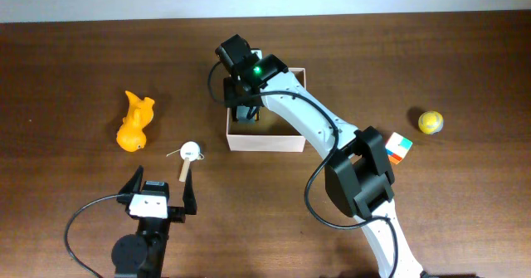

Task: Pack container
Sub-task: 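Lower the truck into the box and open the right gripper, then raise the right gripper out of the box toward the Rubik's cube, then lower the right gripper onto the Rubik's cube and grasp it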

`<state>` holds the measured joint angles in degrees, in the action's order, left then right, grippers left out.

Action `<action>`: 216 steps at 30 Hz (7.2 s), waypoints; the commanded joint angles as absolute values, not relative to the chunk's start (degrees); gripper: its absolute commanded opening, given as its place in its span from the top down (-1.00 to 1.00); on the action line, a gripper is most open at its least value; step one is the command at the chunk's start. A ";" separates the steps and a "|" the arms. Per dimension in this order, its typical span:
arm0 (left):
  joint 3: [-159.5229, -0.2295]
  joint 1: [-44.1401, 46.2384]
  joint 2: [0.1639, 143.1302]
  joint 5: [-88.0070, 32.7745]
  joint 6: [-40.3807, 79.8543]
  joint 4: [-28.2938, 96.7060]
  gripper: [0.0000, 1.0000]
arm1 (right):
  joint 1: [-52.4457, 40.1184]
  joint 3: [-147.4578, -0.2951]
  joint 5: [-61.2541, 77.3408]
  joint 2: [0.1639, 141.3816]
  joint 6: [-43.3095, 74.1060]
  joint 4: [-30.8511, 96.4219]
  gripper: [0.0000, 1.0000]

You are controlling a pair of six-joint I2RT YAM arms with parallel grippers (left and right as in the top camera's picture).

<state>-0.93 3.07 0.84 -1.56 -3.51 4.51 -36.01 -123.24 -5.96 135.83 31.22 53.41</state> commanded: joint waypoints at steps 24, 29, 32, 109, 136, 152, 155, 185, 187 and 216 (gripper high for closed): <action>-0.49 2.83 0.30 -2.17 -4.40 4.54 -0.98 | -36.69 -129.58 -1.69 135.37 25.96 67.07 0.92; -0.49 2.83 0.30 -2.17 -4.40 4.54 -0.98 | -37.98 -126.02 -1.69 135.37 25.96 65.60 0.92; -0.49 2.83 0.30 -2.17 -4.40 4.54 -0.99 | -38.24 -124.38 -1.67 135.37 25.98 64.23 0.92; -0.49 2.83 0.30 -2.17 -4.40 4.54 -0.99 | -33.67 -117.54 -1.87 134.41 22.72 50.24 0.92; -0.49 2.83 0.30 -2.17 -4.40 4.54 -0.98 | -29.82 -124.09 -1.91 133.88 19.05 54.94 0.47; -0.49 2.83 0.34 -2.20 -4.40 4.54 -0.98 | -23.03 -156.59 -8.19 133.40 16.51 86.89 -0.98; -0.49 2.83 0.34 -2.17 -4.40 4.54 -0.99 | -17.78 -158.28 -8.03 133.40 16.51 89.97 -0.97; -0.49 2.83 0.34 -2.17 -4.40 4.54 -0.99 | 21.02 -123.26 -1.96 133.34 13.69 90.85 -0.97; -0.49 2.83 0.34 -2.17 -4.40 4.54 -0.99 | 20.78 -122.41 -1.96 133.34 13.69 89.95 -0.97; -0.49 2.83 0.34 -2.17 -4.40 4.51 -0.99 | 4.84 -121.30 -3.86 132.66 27.18 94.35 -0.97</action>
<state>-0.93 3.07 0.84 -1.56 -3.51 4.51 5.23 -122.61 -2.74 134.32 23.94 94.11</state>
